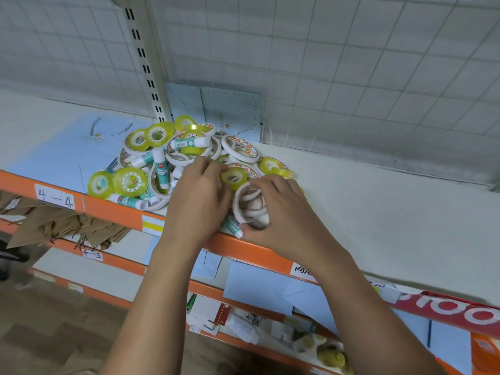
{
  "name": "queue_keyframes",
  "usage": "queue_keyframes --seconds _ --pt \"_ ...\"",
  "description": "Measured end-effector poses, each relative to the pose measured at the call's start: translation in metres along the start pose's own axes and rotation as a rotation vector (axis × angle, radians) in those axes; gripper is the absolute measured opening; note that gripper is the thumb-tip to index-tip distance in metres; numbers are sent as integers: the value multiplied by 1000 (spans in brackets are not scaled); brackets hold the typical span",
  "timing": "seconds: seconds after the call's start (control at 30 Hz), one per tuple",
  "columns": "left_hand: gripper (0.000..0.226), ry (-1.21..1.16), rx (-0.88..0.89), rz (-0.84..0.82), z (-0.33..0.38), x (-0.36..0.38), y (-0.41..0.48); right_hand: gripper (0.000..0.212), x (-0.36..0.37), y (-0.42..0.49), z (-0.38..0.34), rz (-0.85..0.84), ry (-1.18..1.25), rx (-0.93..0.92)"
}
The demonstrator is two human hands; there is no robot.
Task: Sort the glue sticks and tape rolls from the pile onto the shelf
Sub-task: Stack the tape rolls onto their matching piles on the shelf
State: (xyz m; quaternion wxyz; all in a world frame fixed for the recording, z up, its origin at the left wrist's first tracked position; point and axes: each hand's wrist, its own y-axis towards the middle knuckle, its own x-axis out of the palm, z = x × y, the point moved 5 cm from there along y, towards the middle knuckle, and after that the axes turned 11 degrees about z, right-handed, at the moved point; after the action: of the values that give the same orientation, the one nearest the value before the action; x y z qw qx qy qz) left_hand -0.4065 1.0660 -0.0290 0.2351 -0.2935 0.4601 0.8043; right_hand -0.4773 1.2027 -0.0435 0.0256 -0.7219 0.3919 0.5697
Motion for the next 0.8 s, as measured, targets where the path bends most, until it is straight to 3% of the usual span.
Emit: queue_keyframes --seconds 0.13,0.27,0.4,0.6,0.8 --pt "60 34 82 -120 8 18 6 73 -20 5 21 45 8 63" --pt "89 101 50 -251 9 41 9 75 -22 8 38 34 -21 106" --pt "87 81 5 -266 2 49 12 74 -18 6 43 28 -25 117" --pt "81 29 -37 -161 6 33 15 72 -30 -2 60 50 -42 153" --pt "75 -138 23 -135 59 39 16 73 -64 -30 109 65 -94 288"
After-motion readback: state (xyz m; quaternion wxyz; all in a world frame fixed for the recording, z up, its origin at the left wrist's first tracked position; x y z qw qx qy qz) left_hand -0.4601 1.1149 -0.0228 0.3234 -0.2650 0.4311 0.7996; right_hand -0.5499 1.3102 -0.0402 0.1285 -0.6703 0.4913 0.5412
